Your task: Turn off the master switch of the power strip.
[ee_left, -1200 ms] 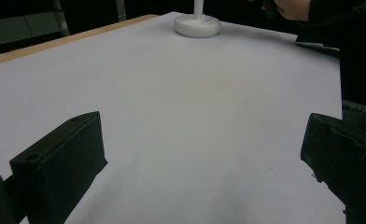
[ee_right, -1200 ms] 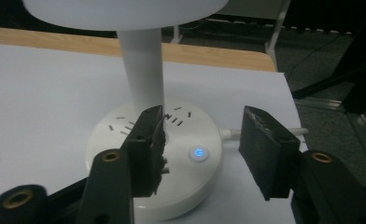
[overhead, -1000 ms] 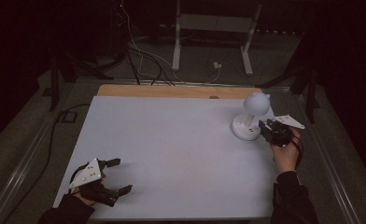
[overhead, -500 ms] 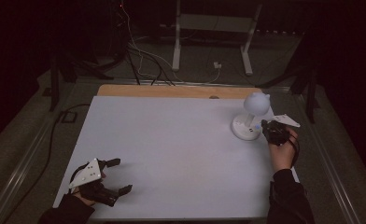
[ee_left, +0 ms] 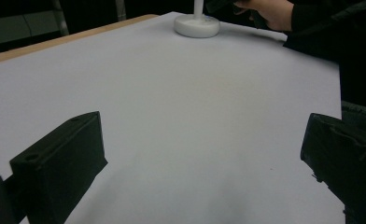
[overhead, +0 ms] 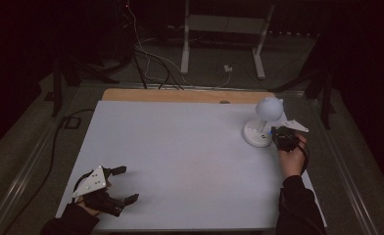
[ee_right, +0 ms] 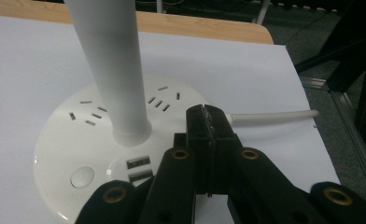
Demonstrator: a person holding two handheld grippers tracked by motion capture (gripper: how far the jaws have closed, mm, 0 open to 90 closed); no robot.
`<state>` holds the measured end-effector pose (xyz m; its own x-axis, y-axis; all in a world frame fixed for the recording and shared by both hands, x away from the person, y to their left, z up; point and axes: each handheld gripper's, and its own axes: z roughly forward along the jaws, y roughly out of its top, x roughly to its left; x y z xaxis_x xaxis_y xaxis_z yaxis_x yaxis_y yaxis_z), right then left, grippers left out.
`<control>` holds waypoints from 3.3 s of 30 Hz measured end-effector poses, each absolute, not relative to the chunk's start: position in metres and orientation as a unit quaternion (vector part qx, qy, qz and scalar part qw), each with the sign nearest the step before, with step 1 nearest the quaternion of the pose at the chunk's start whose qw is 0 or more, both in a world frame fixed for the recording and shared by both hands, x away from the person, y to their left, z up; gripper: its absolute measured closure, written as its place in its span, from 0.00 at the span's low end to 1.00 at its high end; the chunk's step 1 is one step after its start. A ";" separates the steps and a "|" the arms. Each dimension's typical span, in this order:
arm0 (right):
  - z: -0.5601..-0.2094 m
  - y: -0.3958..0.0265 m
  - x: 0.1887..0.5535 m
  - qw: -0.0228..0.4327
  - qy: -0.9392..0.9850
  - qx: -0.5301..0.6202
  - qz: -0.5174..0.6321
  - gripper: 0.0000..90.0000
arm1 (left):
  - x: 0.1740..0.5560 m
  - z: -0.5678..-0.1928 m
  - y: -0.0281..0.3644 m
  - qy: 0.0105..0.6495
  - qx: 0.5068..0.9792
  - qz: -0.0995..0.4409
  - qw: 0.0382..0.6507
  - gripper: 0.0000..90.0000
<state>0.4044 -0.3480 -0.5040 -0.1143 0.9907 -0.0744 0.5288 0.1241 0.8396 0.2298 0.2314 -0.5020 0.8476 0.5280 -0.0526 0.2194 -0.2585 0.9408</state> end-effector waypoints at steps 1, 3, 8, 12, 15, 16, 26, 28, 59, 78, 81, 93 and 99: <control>-0.505 -0.347 0.406 0.346 0.669 0.568 0.333 1.00 | 0.230 -0.502 0.231 0.239 0.781 0.138 0.560 0.00; -0.506 -0.345 0.407 0.348 0.671 0.566 0.328 1.00 | 0.230 -0.502 0.231 0.239 0.782 0.138 0.559 0.00; -0.507 -0.345 0.408 0.351 0.672 0.566 0.323 1.00 | 0.230 -0.502 0.232 0.239 0.781 0.137 0.560 0.00; -0.510 -0.343 0.408 0.352 0.675 0.565 0.318 1.00 | 0.230 -0.502 0.232 0.239 0.782 0.137 0.560 0.00; -0.511 -0.344 0.408 0.354 0.673 0.566 0.319 1.00 | 0.230 -0.502 0.231 0.239 0.782 0.137 0.559 0.00; -0.512 -0.343 0.408 0.359 0.670 0.567 0.317 1.00 | 0.230 -0.502 0.231 0.239 0.782 0.137 0.559 0.00; -0.515 -0.342 0.408 0.363 0.669 0.564 0.321 1.00 | 0.230 -0.503 0.231 0.239 0.782 0.137 0.559 0.00; -0.517 -0.340 0.408 0.365 0.667 0.564 0.321 1.00 | 0.230 -0.503 0.231 0.240 0.782 0.136 0.559 0.00; -0.518 -0.341 0.407 0.370 0.666 0.565 0.318 1.00 | 0.230 -0.503 0.231 0.239 0.783 0.135 0.558 0.00; -0.516 -0.342 0.410 0.363 0.684 0.555 0.303 1.00 | 0.229 -0.502 0.231 0.240 0.780 0.139 0.560 0.00; -0.514 -0.343 0.411 0.355 0.685 0.559 0.304 1.00 | 0.230 -0.502 0.231 0.240 0.781 0.139 0.560 0.00; -0.515 -0.343 0.411 0.357 0.679 0.562 0.308 1.00 | 0.230 -0.502 0.231 0.241 0.781 0.140 0.559 0.00; -0.513 -0.346 0.408 0.347 0.661 0.575 0.335 0.98 | 0.230 -0.502 0.231 0.242 0.780 0.142 0.560 0.00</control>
